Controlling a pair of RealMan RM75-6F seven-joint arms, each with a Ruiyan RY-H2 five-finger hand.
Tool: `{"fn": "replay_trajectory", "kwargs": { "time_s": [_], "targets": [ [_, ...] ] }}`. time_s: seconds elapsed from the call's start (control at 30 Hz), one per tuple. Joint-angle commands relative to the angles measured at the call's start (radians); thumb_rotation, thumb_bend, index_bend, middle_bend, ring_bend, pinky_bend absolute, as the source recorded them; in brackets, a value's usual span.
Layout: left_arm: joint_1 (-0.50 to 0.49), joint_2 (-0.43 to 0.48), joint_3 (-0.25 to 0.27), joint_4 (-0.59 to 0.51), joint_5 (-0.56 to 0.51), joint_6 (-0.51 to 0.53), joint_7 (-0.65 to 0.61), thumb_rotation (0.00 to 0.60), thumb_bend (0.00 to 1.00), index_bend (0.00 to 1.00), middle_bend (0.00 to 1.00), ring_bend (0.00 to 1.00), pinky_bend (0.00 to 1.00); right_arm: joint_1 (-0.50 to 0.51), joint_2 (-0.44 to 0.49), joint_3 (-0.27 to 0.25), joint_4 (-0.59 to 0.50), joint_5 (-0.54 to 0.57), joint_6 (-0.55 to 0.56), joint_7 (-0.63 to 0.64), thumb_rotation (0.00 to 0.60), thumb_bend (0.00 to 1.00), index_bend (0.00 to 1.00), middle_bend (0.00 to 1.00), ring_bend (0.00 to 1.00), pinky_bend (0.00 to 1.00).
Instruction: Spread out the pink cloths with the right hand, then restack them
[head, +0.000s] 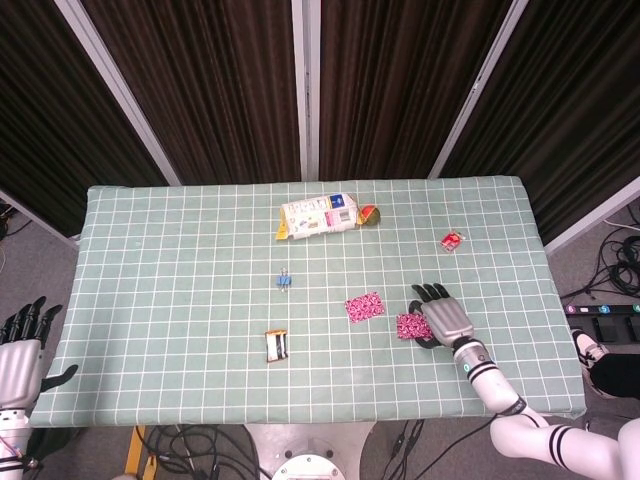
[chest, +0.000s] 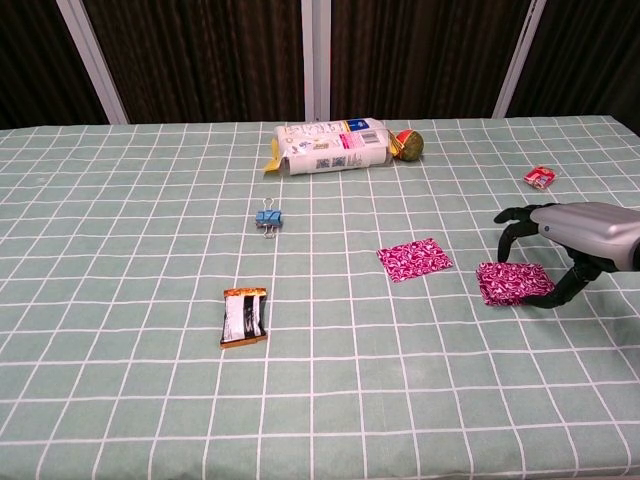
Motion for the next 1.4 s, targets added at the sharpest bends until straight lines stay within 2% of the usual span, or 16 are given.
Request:
{"fn": "replay_trajectory", "kwargs": {
  "time_s": [0.03,0.43,0.67,0.8,0.93,1.2,1.4],
  "targets": [
    [0.000,-0.001,0.000,0.003,-0.001,-0.002,-0.003,0.600,0.02,0.19,0.14,0.07,0.12,-0.004,-0.002,0.000,0.003,0.003,0.003,-0.001,0.522,0.17,0.33,0.04,0.00,0.00],
    [0.002,-0.003,0.001,0.012,-0.001,-0.003,-0.014,0.600,0.02,0.19,0.14,0.07,0.12,-0.012,-0.003,-0.005,-0.001,-0.009,0.007,-0.009,0.512,0.17,0.28,0.04,0.00,0.00],
    [0.003,-0.003,0.000,0.012,0.005,0.005,-0.016,0.600,0.02,0.19,0.14,0.07,0.12,0.025,-0.001,0.047,-0.029,-0.042,0.007,0.037,0.513,0.17,0.25,0.04,0.00,0.00],
    [0.004,-0.001,0.000,0.007,0.004,0.006,-0.012,0.600,0.02,0.19,0.14,0.07,0.12,0.087,-0.053,0.082,0.004,-0.034,-0.035,0.005,0.516,0.17,0.25,0.04,0.00,0.00],
    [0.008,0.001,0.000,0.003,-0.001,0.009,-0.009,0.600,0.02,0.19,0.14,0.07,0.12,0.146,-0.109,0.095,0.064,-0.011,-0.096,-0.039,0.519,0.17,0.25,0.04,0.00,0.00],
    [0.011,-0.001,0.001,0.008,-0.011,0.001,-0.011,0.600,0.02,0.19,0.14,0.07,0.12,0.212,-0.185,0.096,0.186,0.000,-0.153,-0.076,0.534,0.17,0.25,0.04,0.00,0.00],
    [0.013,-0.003,0.000,0.015,-0.014,0.000,-0.017,0.600,0.02,0.19,0.14,0.07,0.12,0.220,-0.198,0.081,0.205,-0.009,-0.161,-0.073,0.535,0.17,0.25,0.04,0.00,0.00]
  ]
}}
